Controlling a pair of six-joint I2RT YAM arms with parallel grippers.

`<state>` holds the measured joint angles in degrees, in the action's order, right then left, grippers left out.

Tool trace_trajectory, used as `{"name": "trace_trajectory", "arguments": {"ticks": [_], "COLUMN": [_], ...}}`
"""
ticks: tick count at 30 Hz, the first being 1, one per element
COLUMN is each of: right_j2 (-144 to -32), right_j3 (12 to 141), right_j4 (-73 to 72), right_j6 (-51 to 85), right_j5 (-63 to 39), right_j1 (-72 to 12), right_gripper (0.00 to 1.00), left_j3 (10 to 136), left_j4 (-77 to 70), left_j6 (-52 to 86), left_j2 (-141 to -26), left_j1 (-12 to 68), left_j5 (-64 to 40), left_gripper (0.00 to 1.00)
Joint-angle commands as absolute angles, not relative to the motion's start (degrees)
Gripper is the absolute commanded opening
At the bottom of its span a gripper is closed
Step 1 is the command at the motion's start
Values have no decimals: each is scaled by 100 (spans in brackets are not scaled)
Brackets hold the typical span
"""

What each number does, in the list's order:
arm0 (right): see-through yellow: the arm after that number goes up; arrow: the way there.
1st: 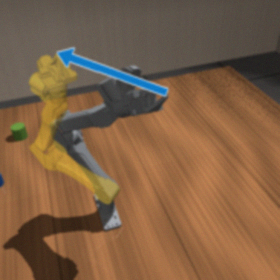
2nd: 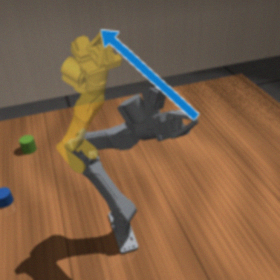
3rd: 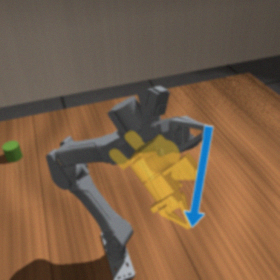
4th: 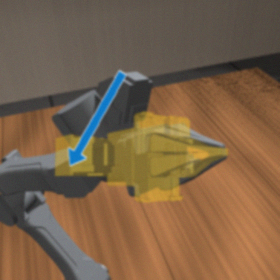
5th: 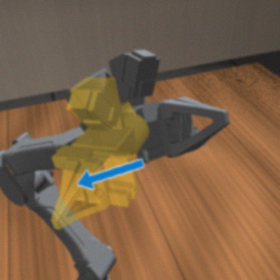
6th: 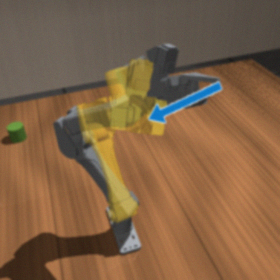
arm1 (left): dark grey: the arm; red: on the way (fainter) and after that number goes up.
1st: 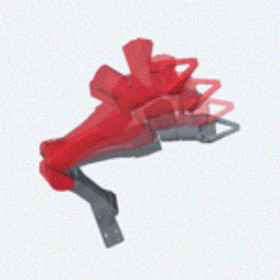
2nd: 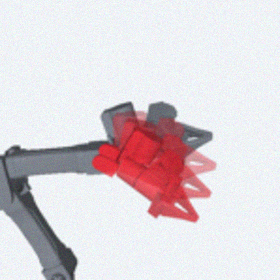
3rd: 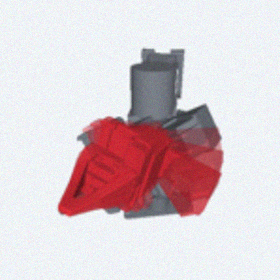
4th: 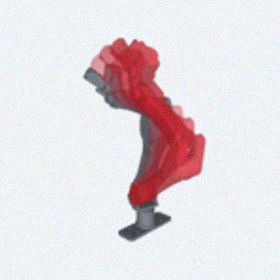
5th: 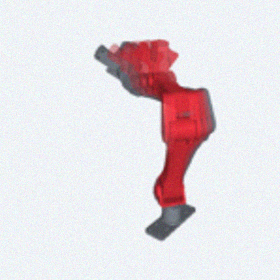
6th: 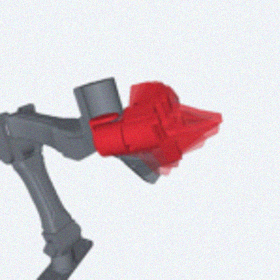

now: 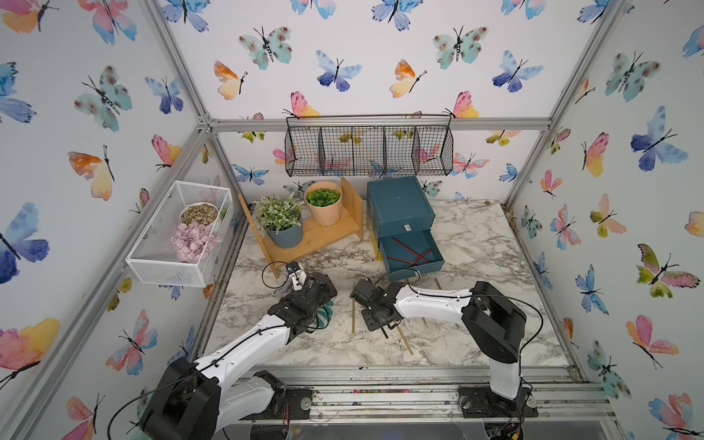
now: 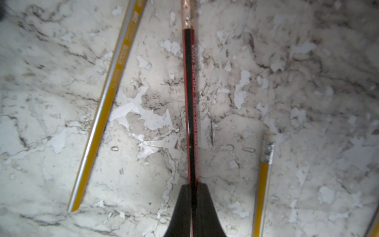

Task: Please place the pencils in the drawer according to their color
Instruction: Pick up the pencil from the center of the board.

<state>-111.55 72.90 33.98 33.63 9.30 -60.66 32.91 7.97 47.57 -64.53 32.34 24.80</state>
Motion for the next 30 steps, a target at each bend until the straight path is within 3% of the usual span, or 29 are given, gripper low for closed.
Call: {"name": "trace_trajectory", "arguments": {"ticks": [1,23,30], "right_j2": [-11445,-11184,-11284], "right_j3": [7197,7374,7435], "right_j4": [4197,4219,4166], "right_j6": [3272,3112,3100], "right_j5": [676,659,659], "right_j1": [-6021,-5941,-5893], "right_gripper": [3,3,23], "left_j3": [3428,3517,3551], "left_j4": [837,804,812], "left_j6": [4676,4667,4645], "left_j2": [-6447,-6589,-6618], "left_j1": [3192,3182,3182], "left_j5": [2362,2285,2268], "left_gripper": [98,98,98]}}
